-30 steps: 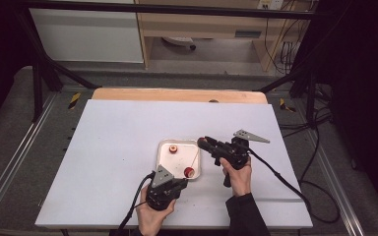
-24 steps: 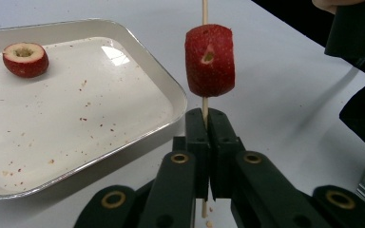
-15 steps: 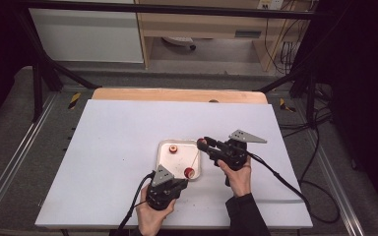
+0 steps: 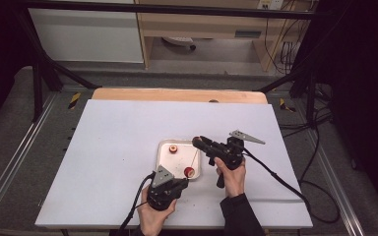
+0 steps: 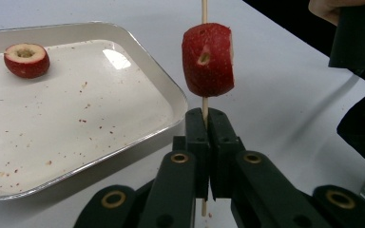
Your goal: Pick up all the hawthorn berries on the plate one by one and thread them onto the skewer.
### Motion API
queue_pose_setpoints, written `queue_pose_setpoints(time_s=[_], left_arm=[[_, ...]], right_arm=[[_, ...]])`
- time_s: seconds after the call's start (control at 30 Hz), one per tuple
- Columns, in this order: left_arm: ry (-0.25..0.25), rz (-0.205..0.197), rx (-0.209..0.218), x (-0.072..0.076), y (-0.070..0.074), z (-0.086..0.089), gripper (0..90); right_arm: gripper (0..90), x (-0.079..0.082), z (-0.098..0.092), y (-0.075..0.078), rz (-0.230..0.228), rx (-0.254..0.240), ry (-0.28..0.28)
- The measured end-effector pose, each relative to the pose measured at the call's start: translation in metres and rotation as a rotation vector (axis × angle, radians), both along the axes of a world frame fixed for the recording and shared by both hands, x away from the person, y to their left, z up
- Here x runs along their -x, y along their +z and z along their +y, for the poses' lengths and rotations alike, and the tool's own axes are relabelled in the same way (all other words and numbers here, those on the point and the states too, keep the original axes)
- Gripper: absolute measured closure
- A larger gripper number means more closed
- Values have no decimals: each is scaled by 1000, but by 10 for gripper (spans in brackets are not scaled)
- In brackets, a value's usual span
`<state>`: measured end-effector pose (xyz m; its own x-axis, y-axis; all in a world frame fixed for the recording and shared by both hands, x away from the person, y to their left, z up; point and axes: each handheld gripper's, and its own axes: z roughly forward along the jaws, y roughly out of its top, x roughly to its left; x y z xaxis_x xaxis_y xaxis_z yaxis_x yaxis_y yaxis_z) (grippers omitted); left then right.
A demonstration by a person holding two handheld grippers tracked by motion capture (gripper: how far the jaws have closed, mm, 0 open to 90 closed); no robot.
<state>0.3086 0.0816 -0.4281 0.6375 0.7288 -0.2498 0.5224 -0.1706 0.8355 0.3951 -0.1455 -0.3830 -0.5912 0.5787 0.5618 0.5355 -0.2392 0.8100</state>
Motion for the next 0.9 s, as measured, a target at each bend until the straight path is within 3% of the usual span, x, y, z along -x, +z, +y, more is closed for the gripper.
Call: queue_pose_setpoints(time_s=[0.23, 0.63, 0.83, 0.9], left_arm=[[10, -13, 12, 1, 1, 1, 883], [29, -11, 36, 0, -1, 2, 883], [43, 15, 79, -1, -3, 0, 883], [45, 42, 121, 0, -4, -1, 883]], right_arm=[[611, -1, 4, -2, 46, -76, -22], [611, 0, 5, -1, 49, -95, -26], [611, 0, 8, -4, 50, -103, -32], [611, 1, 9, -6, 47, -100, -39]])
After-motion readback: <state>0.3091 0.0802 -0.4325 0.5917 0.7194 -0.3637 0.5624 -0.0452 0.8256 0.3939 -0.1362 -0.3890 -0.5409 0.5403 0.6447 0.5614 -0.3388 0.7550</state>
